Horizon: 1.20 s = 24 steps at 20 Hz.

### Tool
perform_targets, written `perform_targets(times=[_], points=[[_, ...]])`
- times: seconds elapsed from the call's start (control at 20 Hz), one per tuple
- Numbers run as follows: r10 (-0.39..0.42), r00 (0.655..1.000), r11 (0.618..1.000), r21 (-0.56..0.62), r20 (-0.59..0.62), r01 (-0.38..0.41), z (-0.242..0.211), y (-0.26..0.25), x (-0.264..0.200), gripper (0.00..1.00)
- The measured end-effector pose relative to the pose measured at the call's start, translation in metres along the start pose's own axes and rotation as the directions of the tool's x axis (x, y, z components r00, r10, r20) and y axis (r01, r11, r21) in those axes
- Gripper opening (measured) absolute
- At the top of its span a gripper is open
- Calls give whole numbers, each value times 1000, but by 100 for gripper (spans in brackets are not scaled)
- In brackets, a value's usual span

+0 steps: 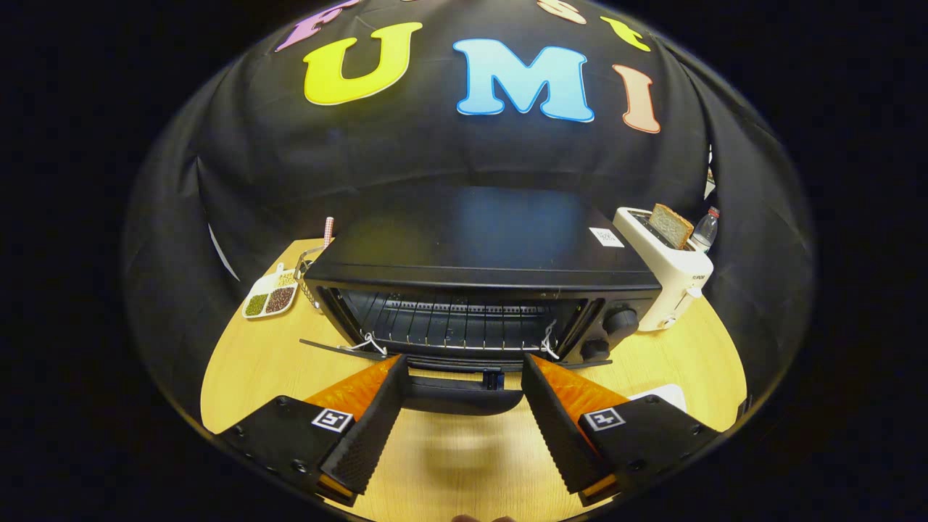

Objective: Open the toaster oven, put the food inside, and close the toaster oven door.

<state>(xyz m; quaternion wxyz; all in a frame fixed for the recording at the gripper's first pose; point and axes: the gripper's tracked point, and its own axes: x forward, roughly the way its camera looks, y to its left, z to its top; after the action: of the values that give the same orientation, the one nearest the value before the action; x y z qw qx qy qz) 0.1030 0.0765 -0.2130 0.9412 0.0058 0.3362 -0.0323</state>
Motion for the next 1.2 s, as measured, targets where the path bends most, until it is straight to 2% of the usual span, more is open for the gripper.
perform_targets(times=[0.25,0.45,0.6,0.85,1.2], points=[[14,999,1000,-7,-32,-14,-25,0,-7,97],[31,993,999,22,-113,-29,-60,1,-10,97],[47,974,998,42,-223,-39,-102,-1,-2,97],[66,938,996,75,-339,-43,-155,-23,-2,97],[101,949,994,76,-299,-81,-143,-63,-31,97]])
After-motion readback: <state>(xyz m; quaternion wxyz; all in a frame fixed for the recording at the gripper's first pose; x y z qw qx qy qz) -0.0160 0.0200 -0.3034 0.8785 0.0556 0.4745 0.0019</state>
